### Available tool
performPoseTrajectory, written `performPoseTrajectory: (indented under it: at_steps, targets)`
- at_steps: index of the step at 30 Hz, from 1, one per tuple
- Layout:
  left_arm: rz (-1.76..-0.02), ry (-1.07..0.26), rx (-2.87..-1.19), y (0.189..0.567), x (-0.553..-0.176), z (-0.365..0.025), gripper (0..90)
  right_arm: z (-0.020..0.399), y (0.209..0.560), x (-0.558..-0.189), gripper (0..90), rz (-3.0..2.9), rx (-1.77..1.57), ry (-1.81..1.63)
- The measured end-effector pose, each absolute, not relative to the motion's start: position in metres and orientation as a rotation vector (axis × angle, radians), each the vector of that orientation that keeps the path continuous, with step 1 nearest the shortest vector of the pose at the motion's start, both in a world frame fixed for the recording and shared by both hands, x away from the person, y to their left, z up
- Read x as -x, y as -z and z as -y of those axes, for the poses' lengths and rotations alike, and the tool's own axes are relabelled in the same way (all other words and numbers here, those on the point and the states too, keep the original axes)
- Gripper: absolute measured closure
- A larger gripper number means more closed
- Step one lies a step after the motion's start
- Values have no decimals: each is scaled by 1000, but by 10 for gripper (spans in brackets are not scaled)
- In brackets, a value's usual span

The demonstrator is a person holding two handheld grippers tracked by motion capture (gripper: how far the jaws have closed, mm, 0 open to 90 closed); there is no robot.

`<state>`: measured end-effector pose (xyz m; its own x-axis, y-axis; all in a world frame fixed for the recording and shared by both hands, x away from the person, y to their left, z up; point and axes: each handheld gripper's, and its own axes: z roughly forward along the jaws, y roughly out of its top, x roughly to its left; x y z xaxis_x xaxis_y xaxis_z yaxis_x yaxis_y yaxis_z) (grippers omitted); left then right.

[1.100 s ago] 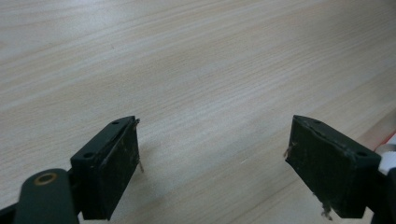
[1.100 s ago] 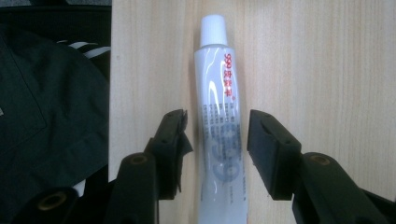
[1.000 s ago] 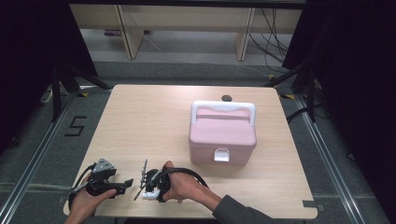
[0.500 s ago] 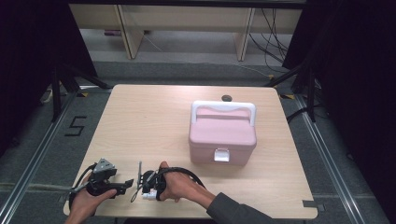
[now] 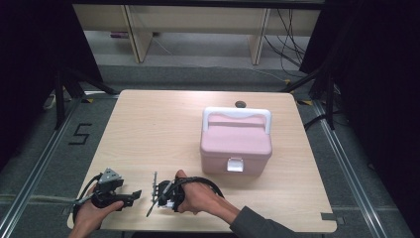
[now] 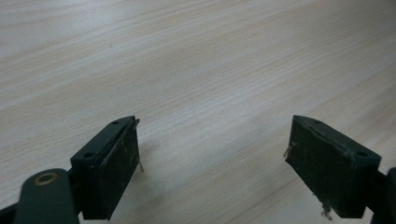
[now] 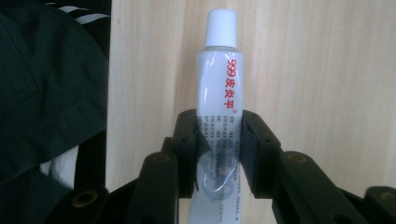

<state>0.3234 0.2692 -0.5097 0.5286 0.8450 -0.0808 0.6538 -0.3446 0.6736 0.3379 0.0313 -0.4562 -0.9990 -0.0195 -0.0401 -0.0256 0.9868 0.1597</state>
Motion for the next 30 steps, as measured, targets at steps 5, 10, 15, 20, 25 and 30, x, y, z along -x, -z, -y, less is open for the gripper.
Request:
performPoseTrajectory:
  at_steps: [5,10,15,20,25,30]
  targets:
    - [-1206,-369,-2105,510,-324,-268,161,-10,448,-340,702,-3064,32,-254]
    - [-1209,-373,-2100,510,-324,-269,161,23,444,-341,702,-3059,-36,-250]
    - [-1213,-376,-2099,510,-325,-269,161,42,441,-339,702,-3044,-28,-284]
    - [-1209,-376,-2111,511,-325,-269,161,69,437,-334,702,-3036,-78,-303]
    - [-1210,-373,-2103,511,-325,-268,161,98,437,-328,701,-3021,-175,-300]
    - [-1198,-374,-2112,511,-325,-267,161,125,439,-326,701,-3020,-242,-307]
